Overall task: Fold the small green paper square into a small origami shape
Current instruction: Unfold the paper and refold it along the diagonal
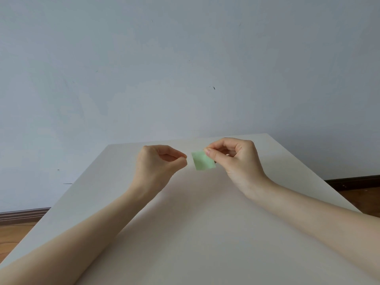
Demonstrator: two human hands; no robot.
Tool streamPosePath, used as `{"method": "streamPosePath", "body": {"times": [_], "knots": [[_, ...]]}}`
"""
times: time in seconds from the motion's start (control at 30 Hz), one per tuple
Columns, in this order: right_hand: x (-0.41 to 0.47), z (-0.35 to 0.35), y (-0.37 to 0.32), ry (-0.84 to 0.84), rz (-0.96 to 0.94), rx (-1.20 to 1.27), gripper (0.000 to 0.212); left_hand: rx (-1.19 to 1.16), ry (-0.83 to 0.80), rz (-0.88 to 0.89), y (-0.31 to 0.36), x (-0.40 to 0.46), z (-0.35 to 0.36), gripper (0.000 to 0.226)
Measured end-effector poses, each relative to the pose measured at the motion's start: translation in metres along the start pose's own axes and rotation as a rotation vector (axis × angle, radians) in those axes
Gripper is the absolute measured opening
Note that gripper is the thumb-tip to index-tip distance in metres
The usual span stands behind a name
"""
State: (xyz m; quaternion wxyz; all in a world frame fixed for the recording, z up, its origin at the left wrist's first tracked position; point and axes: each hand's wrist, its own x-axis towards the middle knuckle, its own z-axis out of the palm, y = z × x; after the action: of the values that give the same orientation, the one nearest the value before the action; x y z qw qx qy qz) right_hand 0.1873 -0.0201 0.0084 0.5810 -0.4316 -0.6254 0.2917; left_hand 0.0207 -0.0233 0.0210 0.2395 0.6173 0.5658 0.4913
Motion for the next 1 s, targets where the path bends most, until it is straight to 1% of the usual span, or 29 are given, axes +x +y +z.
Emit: {"method": "streamPosePath", "body": {"times": [0.1, 0.27, 0.33, 0.43, 0.63, 0.8, 1.0], "knots": [[0.0028, -0.0042, 0.0015, 0.025, 0.014, 0.027, 0.012, -0.056, -0.031, -0.065, -0.0035, 0.0034, -0.0018, 0.010], [0.0041, -0.0033, 0.0017, 0.003, 0.016, 0.048, 0.011, -0.317, -0.199, -0.193, 0.0001, 0.0020, 0.0034, 0.019], [0.0041, -0.0029, 0.0026, -0.008, 0.022, 0.047, 0.012, -0.370, -0.227, -0.176, 0.0001, 0.0014, 0.0031, 0.020], [0.0049, -0.0033, 0.0048, -0.005, 0.039, 0.066, 0.010, -0.374, -0.264, -0.106, 0.0009, -0.0001, 0.0024, 0.018], [0.0044, -0.0025, 0.0037, -0.022, 0.064, 0.117, 0.008, -0.324, -0.220, -0.056, -0.0007, -0.0007, 0.0051, 0.006], [0.0043, -0.0018, 0.0048, -0.050, 0.074, 0.123, 0.010, -0.361, -0.199, -0.080, -0.0020, 0.0005, 0.0052, 0.011], [0.0048, -0.0021, 0.0058, -0.063, 0.076, 0.092, 0.011, -0.428, -0.225, -0.121, -0.0007, 0.0004, 0.0049, 0.012]]}}
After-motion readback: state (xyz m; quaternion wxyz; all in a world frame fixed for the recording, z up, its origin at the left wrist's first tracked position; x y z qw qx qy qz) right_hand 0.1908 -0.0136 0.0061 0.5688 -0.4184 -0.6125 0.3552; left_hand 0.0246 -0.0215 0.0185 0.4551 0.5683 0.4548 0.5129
